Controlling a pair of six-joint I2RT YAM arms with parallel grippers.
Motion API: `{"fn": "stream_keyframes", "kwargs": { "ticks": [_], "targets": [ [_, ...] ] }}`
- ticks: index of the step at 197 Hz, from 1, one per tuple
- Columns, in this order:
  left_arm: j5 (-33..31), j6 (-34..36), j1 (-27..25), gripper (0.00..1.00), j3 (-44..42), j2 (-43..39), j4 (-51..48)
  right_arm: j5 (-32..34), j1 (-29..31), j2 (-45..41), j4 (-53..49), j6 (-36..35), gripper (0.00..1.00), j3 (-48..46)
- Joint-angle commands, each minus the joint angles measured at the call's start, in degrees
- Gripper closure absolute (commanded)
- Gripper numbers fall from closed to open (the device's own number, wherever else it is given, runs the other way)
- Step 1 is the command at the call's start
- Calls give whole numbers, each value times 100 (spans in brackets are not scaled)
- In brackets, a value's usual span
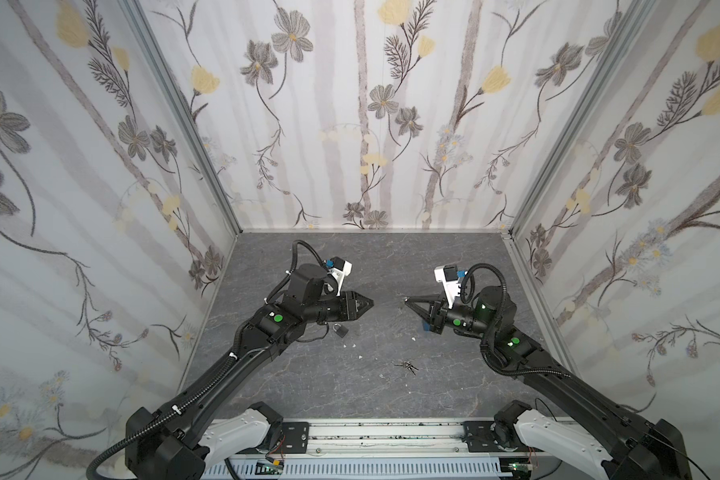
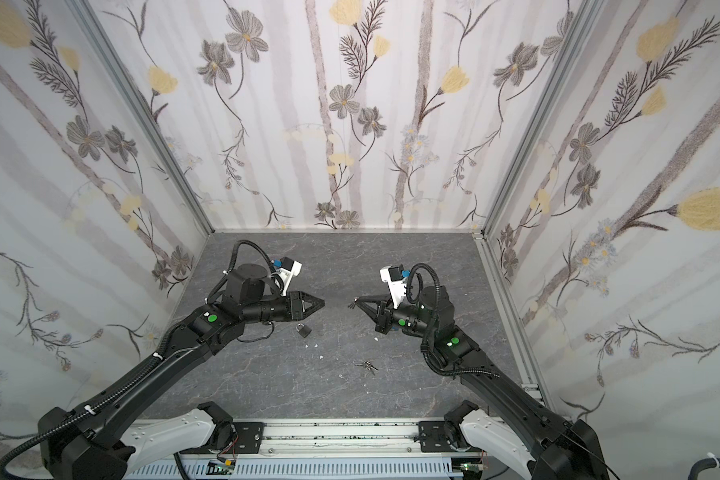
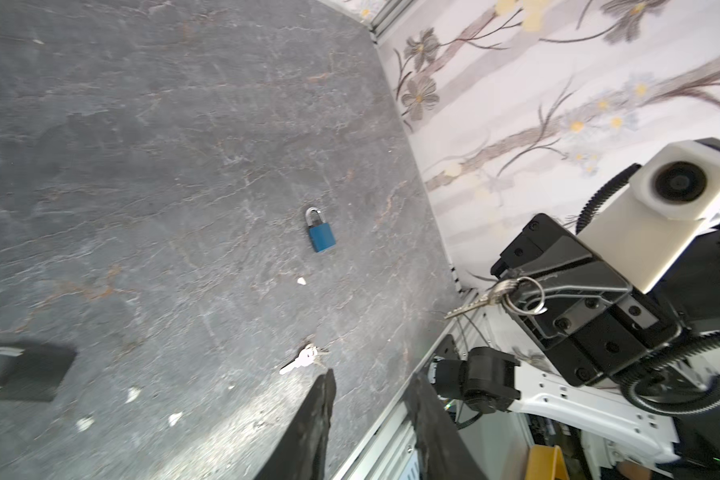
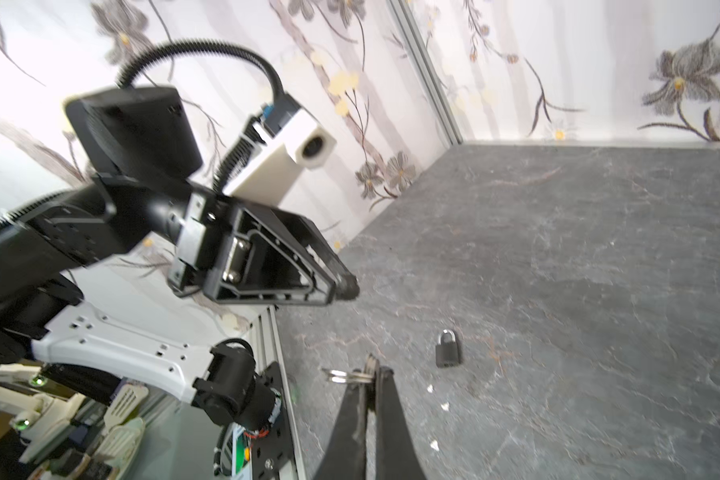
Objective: Unlock with the key
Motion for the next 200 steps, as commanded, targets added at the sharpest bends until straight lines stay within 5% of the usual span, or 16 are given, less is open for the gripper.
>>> {"fn": "stream_keyframes", "kwargs": {
  "ticks": [1,51,102,154,200],
  "targets": [
    [647,-696,-8,63,-269,-58,1740,12,-60,-42,955,952,100,-26],
    [1072,-1091,-153,56,-467,9,3090,-157,-157,9,1699,1884,100,-182],
    [1218,-1073,-389,68,-362,245,3267,-340,-159,34,2025,2143,100,-216],
    [1257,-1092,-452,68,-300,324,3352,-551,-155,97,2295,2296,100,-264],
    [1328,-1075,-482,83,-252,373,3362,-647,-160,95,2507,2421,100,-295]
  ]
}}
